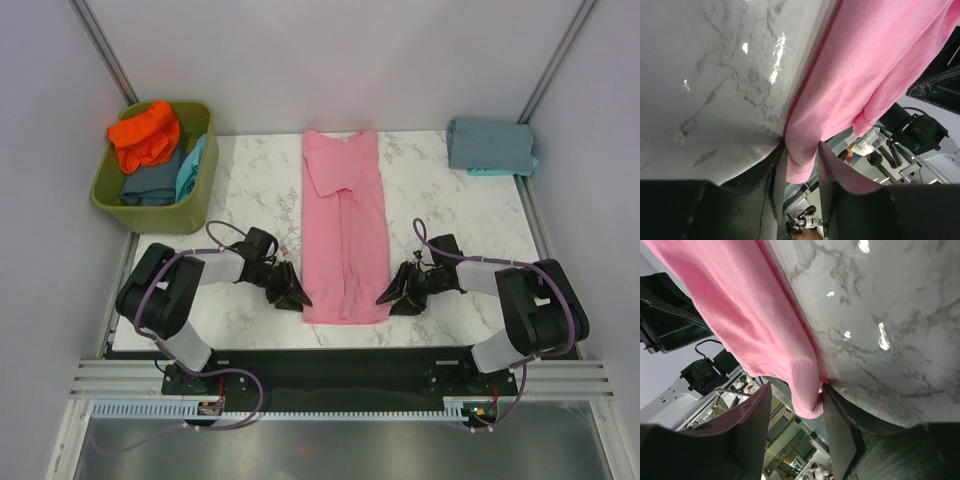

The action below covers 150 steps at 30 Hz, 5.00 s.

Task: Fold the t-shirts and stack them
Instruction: Fold the tshirt

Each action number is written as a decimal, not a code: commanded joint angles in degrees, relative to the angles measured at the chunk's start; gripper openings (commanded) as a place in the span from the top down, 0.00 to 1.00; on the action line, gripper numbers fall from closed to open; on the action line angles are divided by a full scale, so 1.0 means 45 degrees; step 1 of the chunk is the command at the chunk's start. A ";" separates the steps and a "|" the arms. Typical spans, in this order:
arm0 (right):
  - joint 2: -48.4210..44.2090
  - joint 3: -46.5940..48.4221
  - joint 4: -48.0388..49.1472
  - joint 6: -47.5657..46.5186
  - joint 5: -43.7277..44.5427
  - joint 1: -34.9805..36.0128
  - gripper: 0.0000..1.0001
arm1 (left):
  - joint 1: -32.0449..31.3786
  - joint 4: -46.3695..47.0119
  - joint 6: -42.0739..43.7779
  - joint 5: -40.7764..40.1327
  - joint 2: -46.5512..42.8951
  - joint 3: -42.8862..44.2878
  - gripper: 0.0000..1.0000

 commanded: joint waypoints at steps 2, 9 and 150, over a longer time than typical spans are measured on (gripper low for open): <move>-0.0022 -0.0065 0.0596 -0.0213 0.0565 0.0012 0.48 | -0.0030 -0.0002 -0.0189 -0.0428 -0.0281 -0.0090 0.64; -0.0002 -0.0163 0.0615 -0.0291 0.0487 0.0012 0.59 | -0.0030 0.0016 -0.0071 -0.0545 -0.0438 -0.0090 0.69; 0.1523 0.6498 0.0538 -0.1971 -0.1056 -0.2234 1.00 | 0.1806 -0.2562 0.3698 -0.0487 0.0483 0.7393 0.98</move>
